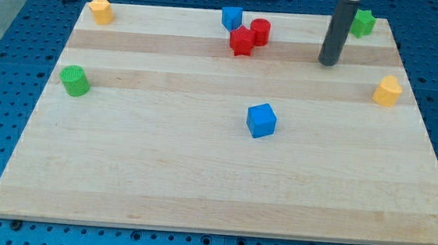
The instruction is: Separate the red circle from the red star
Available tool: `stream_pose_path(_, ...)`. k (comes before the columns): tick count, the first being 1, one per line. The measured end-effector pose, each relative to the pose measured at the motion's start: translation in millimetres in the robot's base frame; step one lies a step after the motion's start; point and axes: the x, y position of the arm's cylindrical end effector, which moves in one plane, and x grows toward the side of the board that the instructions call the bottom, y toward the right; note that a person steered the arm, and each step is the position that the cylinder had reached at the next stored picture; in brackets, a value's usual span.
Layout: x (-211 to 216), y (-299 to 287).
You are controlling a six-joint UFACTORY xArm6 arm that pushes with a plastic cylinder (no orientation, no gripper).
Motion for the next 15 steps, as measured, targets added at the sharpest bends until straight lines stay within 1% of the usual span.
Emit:
stream_pose_path(1,-5,-9)
stream_pose_path(4,-40,-34)
stream_pose_path(6,-72,-36)
stream_pose_path(7,-94,-46)
stream_pose_path(8,-106,-60)
stream_pose_path(9,-103,-80)
stream_pose_path(10,-91,-97)
stream_pose_path(15,-3,-162)
